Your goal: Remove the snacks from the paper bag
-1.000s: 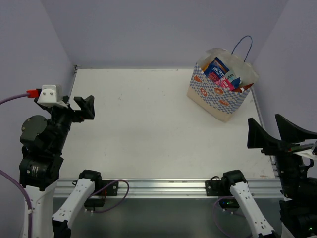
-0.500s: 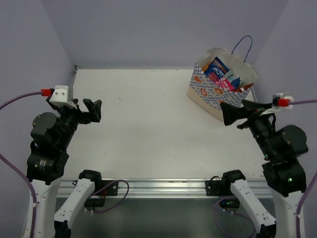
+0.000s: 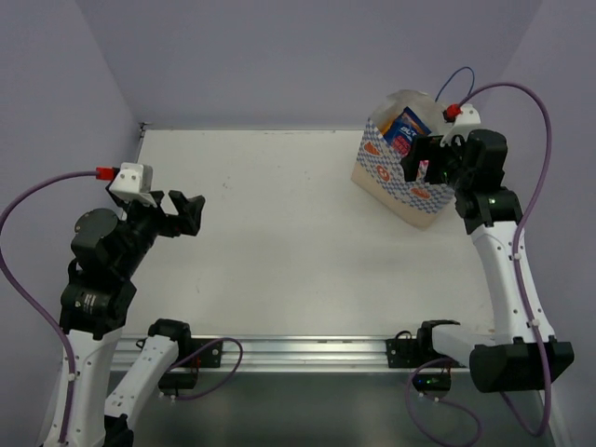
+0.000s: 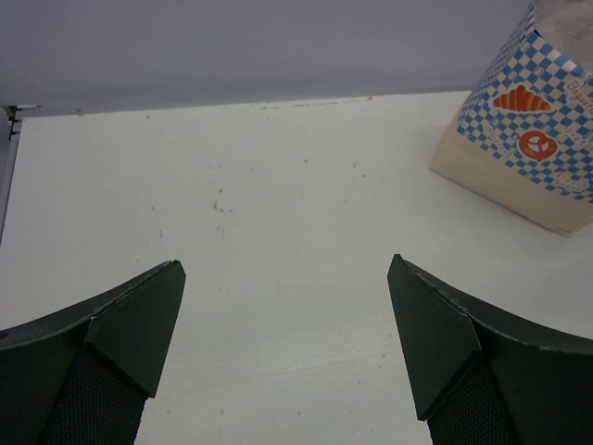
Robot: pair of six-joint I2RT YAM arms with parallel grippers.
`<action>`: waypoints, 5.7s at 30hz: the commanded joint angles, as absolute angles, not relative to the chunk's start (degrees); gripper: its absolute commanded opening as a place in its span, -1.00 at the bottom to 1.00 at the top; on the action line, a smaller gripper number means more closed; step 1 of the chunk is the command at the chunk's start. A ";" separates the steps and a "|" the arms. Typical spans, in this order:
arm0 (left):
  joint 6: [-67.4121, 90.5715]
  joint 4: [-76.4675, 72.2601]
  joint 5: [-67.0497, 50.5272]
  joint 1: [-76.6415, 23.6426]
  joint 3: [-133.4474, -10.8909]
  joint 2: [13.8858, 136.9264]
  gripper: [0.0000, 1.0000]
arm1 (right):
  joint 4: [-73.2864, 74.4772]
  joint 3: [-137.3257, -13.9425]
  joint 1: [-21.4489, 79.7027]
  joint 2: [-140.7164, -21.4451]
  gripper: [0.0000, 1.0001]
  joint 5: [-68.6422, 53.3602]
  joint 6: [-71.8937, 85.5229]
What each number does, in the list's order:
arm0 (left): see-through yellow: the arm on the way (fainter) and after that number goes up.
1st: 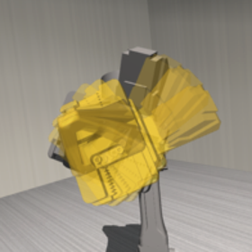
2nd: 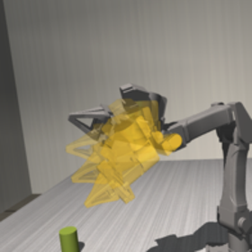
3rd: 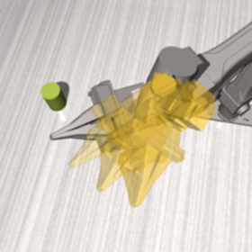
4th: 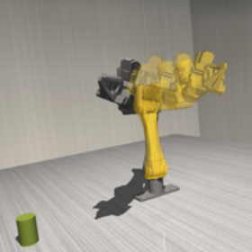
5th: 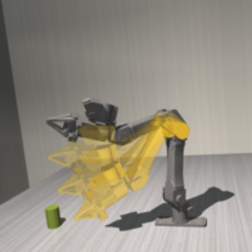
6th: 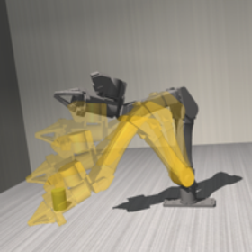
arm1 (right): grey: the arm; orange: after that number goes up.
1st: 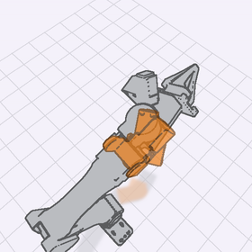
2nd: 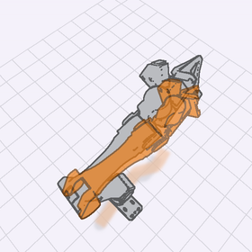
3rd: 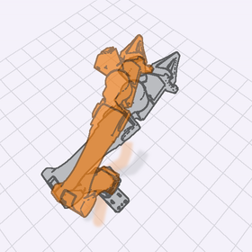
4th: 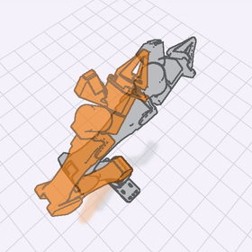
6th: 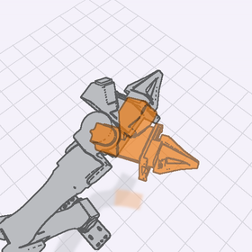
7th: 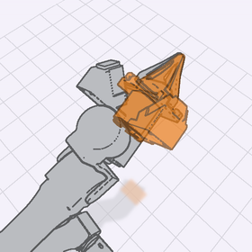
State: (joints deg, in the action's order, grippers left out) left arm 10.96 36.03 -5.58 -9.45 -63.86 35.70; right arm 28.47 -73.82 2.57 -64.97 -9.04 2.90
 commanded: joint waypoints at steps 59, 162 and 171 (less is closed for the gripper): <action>11.07 36.91 -6.42 -10.63 -69.17 38.67 1.00 | 24.26 -96.31 46.22 -85.15 -1.00 -0.71 13.97; 7.74 27.34 -11.78 -10.55 -69.62 64.52 0.39 | 29.09 -74.27 61.17 -47.90 0.98 12.14 19.78; 6.16 21.45 -12.57 -10.46 -59.24 58.27 0.26 | 30.76 -74.00 61.17 -46.76 0.98 10.11 16.96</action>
State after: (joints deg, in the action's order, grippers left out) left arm 8.32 26.30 -12.21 -10.33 -61.73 58.04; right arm 30.04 -74.19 60.86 -46.94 10.96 18.81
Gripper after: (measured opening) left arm 0.653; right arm 0.989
